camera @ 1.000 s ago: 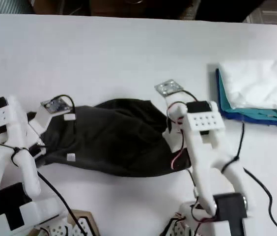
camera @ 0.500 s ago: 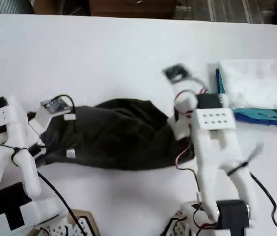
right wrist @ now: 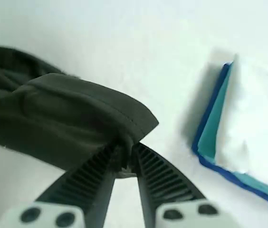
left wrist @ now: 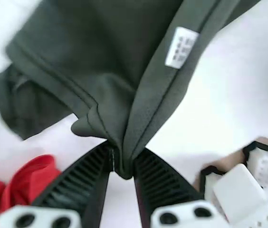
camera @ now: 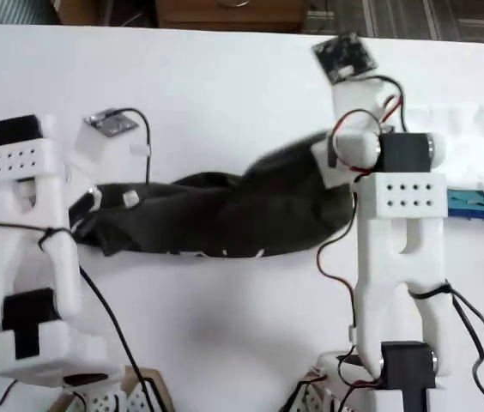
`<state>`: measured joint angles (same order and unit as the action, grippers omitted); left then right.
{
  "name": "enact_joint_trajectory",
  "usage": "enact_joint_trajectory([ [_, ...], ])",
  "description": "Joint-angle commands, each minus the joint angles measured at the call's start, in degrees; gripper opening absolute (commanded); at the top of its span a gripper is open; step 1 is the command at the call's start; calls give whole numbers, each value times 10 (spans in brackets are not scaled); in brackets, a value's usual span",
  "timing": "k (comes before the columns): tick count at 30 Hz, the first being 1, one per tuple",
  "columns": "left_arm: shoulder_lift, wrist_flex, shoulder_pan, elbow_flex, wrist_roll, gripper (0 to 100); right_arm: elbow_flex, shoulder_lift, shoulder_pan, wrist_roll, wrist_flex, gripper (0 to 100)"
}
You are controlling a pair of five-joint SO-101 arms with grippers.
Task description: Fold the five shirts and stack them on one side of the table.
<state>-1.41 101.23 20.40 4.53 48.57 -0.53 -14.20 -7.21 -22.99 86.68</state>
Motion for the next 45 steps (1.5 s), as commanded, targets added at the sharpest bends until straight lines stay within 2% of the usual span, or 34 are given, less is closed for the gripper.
enact_joint_trajectory([
  [1, -9, 12, -4, 32, 15, 24, 33, -44, -28, 2, 58, 22],
  [3, -9, 11, -4, 63, 23, 24, 90, -87, -34, -1, 61, 22],
  [7, -9, 11, 18, 83, 47, 24, 258, -210, -51, -69, 58, 22],
  [11, -10, 11, 55, 82, 76, 24, 450, -330, -43, -132, 17, 24],
  [14, -12, 11, 71, 82, 93, 24, 542, -393, -39, -155, -6, 32],
  [17, -12, 11, 74, 82, 99, 24, 527, -437, -17, -154, -10, 104],
  [21, -13, 10, 71, 82, 99, 24, 422, -457, 15, -150, -11, 236],
  [24, -13, 10, 71, 82, 99, 24, 355, -444, 31, -134, -45, 265],
  [28, -13, 10, 71, 82, 98, 24, 349, -350, 43, -13, -138, 265],
  [33, -13, 10, 72, 87, 96, 24, 319, -83, 7, 3, -182, 267],
  [38, -13, 10, 73, 87, 95, 24, 195, 163, 0, 4, -129, 267],
  [45, -13, 10, 73, 84, 95, 24, 29, 365, 14, 14, -30, 265],
])
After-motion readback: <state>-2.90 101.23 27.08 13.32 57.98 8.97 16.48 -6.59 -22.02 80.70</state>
